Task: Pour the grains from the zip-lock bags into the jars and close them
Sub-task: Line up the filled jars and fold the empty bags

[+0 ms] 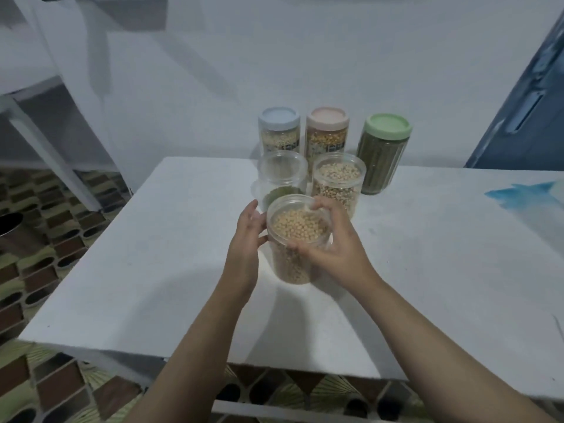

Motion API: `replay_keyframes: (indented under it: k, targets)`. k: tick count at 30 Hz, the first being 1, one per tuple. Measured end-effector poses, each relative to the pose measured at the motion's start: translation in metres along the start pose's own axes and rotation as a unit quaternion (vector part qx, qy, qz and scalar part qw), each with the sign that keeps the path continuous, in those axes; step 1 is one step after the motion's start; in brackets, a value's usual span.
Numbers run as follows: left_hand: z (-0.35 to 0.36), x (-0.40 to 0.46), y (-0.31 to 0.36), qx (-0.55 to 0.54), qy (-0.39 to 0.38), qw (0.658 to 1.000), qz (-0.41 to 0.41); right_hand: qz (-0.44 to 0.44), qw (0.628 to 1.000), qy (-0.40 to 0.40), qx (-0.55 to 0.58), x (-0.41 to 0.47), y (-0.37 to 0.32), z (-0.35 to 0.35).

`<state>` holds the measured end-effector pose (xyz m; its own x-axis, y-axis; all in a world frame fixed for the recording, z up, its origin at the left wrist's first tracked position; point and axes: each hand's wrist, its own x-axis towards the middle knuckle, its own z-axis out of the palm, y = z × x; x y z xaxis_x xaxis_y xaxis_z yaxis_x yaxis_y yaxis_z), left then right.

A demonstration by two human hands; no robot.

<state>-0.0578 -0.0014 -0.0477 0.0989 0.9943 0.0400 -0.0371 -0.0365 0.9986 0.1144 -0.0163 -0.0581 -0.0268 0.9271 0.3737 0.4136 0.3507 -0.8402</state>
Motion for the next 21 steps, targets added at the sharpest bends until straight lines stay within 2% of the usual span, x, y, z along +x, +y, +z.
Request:
replay_keyframes:
  k: [4, 6, 8, 10, 12, 14, 15, 16, 18, 19, 21]
  targets:
    - [-0.023, 0.001, -0.011, 0.036, -0.189, 0.981, -0.004, -0.001, 0.99, -0.129, -0.06, 0.016, -0.003, -0.022]
    - [-0.022, 0.004, -0.015, 0.073, -0.214, 0.974, 0.01, 0.017, 0.979, -0.184, -0.09, 0.026, -0.012, -0.034]
    - [-0.016, 0.008, -0.017, 0.088, -0.192, 0.977, 0.023, 0.029, 0.98, -0.15, -0.126, 0.027, -0.018, -0.028]
    - [-0.012, 0.012, -0.018, 0.096, -0.179, 0.978, 0.04, 0.065, 0.982, -0.058, -0.168, 0.014, -0.026, -0.006]
    - [-0.013, 0.014, -0.018, 0.102, -0.187, 0.976, 0.048, 0.098, 0.977, 0.012, -0.189, 0.002, -0.035, 0.005]
    - [-0.014, 0.016, -0.018, 0.1, -0.215, 0.971, 0.038, 0.077, 0.976, 0.074, -0.188, 0.001, -0.041, -0.009]
    - [-0.014, 0.018, -0.018, 0.098, -0.231, 0.967, 0.031, 0.063, 0.979, 0.073, -0.177, 0.004, -0.04, -0.021]
    - [-0.014, 0.018, -0.019, 0.096, -0.245, 0.964, 0.027, 0.058, 0.985, 0.038, -0.159, 0.007, -0.037, -0.03]
    - [-0.013, 0.02, -0.019, 0.09, -0.264, 0.96, 0.024, 0.068, 0.985, -0.086, -0.133, 0.007, -0.029, -0.034]
    - [-0.012, 0.02, -0.019, 0.085, -0.267, 0.96, 0.024, 0.061, 0.981, -0.117, -0.142, 0.005, -0.025, -0.03]
    - [-0.008, 0.018, -0.021, 0.086, -0.256, 0.962, 0.033, 0.047, 0.978, -0.079, -0.186, -0.001, -0.017, -0.018]
